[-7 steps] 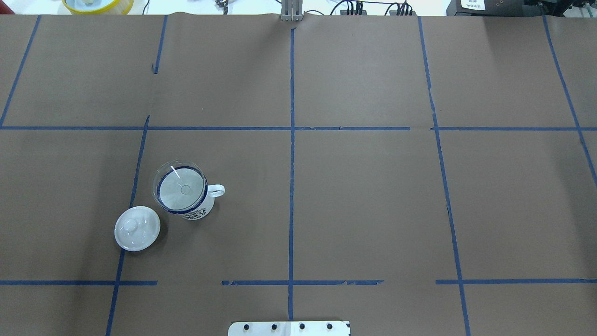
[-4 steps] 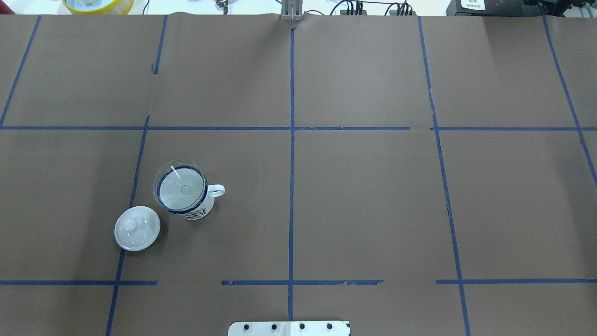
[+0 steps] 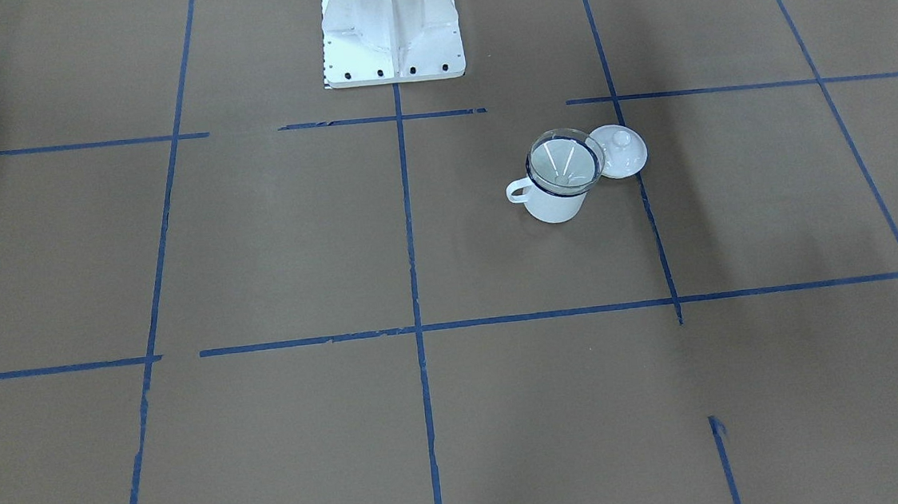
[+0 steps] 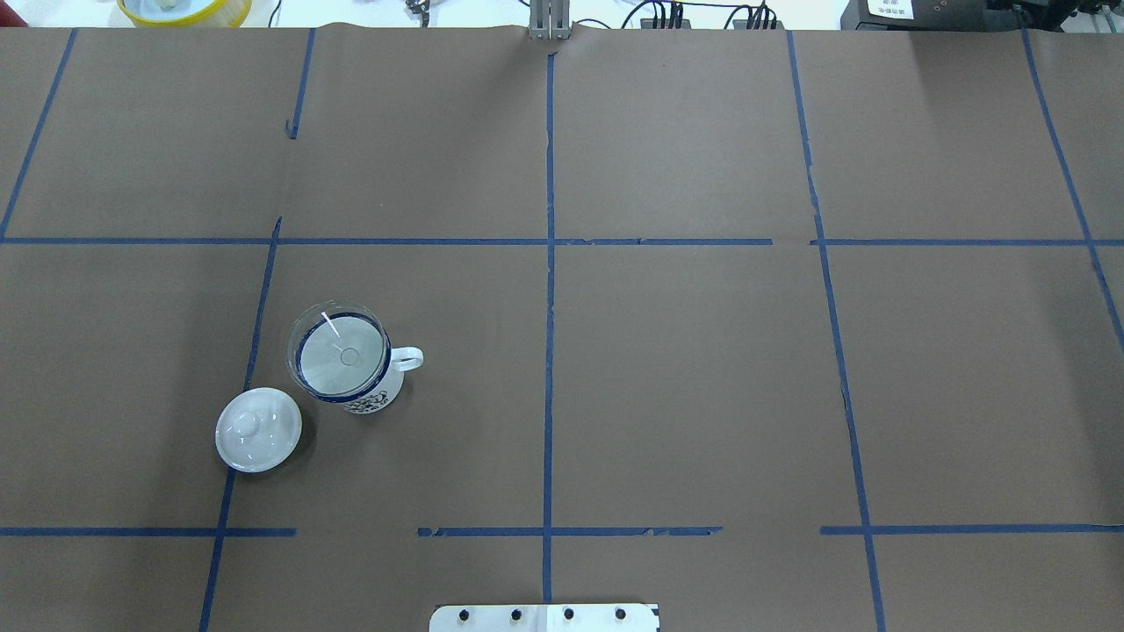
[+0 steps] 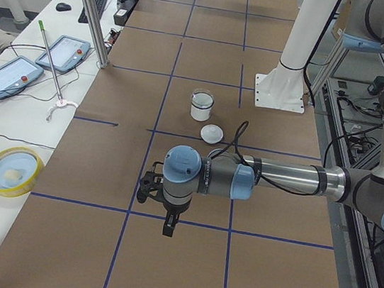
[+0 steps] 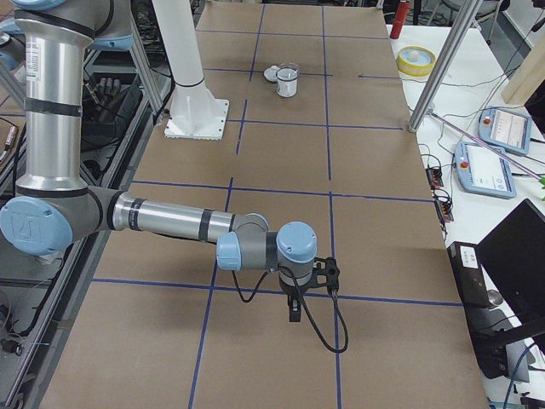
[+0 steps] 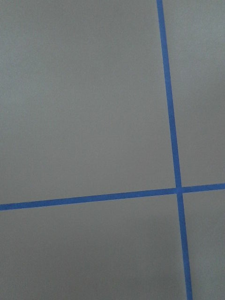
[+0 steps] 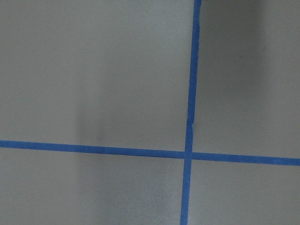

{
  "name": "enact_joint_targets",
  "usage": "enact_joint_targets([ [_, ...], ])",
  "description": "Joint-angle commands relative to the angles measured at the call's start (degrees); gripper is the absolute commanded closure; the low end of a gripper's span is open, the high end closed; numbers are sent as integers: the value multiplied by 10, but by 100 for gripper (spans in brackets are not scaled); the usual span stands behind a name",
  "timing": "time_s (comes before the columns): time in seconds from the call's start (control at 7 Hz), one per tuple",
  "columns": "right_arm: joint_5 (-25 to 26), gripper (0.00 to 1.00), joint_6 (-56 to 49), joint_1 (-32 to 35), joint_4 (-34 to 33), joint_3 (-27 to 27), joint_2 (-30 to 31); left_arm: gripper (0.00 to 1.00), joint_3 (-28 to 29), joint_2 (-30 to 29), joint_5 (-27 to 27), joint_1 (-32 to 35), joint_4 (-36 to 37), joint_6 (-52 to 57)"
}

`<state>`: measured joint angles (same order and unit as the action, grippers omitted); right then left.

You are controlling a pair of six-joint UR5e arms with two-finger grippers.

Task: Place funnel on cup

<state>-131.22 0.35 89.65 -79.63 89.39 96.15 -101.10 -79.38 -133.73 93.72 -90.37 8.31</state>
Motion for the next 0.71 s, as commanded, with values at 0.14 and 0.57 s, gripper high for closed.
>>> enact_joint_targets([
  [0.14,0,0,0,0,0,0,0,0,-3,0,0,0,-1,-2],
  [0.57,0,0,0,0,0,0,0,0,-3,-1,-3,0,-1,-2],
])
